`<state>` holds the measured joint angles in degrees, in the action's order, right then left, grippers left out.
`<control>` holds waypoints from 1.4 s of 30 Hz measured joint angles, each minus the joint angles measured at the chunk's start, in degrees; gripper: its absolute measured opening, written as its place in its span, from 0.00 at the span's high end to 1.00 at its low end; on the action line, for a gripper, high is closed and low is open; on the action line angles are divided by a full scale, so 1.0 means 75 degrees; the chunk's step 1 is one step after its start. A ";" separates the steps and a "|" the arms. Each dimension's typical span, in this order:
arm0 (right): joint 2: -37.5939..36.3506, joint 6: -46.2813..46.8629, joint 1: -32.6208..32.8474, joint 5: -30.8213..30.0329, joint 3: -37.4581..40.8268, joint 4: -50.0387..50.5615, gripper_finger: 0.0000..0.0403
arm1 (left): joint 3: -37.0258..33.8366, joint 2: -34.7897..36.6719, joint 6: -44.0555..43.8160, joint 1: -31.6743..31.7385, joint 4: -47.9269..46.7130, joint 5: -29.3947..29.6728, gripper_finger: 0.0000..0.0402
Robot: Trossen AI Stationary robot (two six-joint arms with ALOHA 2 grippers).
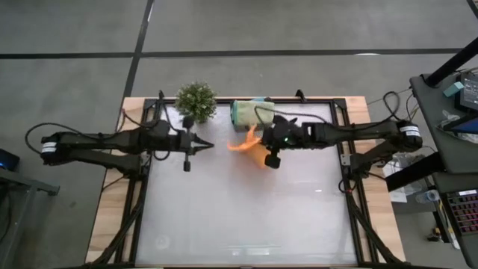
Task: Fold microfiber towels
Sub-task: Fold the orange towel
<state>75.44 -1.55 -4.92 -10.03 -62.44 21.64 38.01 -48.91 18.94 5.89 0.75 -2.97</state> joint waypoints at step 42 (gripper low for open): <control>0.2111 0.2324 0.0602 0.1158 0.0620 -0.2239 0.55 | -0.0313 -0.7241 0.0537 -0.1623 0.4641 0.0685 0.54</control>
<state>91.28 15.88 -0.41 -1.34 -57.79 4.85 35.66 -103.23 22.97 -6.28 35.56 2.16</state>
